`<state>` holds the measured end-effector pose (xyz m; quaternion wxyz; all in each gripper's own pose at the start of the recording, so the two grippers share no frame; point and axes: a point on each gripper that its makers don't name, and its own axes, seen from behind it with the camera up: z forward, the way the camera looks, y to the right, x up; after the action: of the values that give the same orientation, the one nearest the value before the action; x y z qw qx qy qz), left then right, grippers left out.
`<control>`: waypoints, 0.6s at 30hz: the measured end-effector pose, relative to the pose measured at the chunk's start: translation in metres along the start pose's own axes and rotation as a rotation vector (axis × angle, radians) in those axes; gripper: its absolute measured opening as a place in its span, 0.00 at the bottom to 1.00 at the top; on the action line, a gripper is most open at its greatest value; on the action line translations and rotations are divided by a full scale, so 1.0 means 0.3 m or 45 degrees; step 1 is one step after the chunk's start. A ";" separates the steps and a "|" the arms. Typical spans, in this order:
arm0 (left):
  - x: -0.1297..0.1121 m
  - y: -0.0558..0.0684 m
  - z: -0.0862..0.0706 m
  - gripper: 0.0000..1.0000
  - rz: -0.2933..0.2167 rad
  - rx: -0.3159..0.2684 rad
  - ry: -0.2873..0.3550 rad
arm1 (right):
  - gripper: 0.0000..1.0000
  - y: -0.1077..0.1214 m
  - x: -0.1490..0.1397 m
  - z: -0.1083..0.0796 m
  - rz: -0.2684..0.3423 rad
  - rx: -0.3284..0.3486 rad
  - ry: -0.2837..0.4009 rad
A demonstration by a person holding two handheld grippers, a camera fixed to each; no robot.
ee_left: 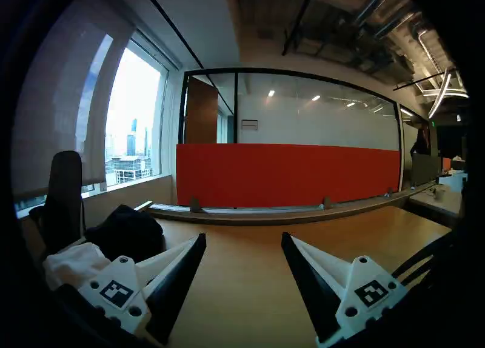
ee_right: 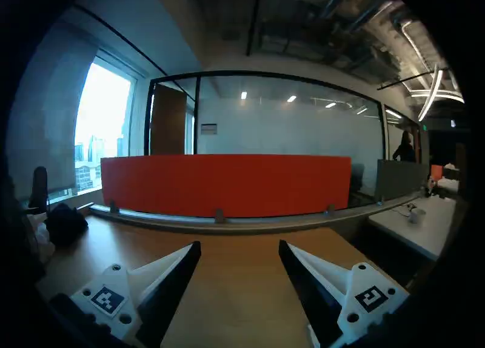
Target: Fold towel
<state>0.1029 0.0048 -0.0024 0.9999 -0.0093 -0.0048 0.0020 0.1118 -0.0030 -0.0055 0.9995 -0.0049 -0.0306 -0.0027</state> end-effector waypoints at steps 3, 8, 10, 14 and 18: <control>-0.024 0.006 0.000 0.92 0.023 0.005 0.004 | 0.99 -0.002 -0.020 -0.004 0.000 0.000 -0.004; -0.076 0.014 0.000 0.92 0.027 0.018 0.008 | 1.00 -0.008 -0.042 -0.015 -0.003 0.011 -0.014; -0.093 0.013 0.003 0.92 0.024 0.024 0.015 | 1.00 -0.009 -0.045 -0.018 -0.005 0.012 -0.014; -0.120 0.010 0.006 0.92 0.022 0.030 0.031 | 1.00 -0.007 -0.051 -0.024 -0.002 0.007 -0.011; -0.146 0.006 0.006 0.92 0.026 0.030 0.039 | 1.00 -0.001 -0.050 -0.028 0.009 -0.006 -0.005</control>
<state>0.0590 0.0066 -0.0011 0.9999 0.0025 0.0106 0.0123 0.0973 -0.0034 -0.0147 0.9994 -0.0075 -0.0324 0.0006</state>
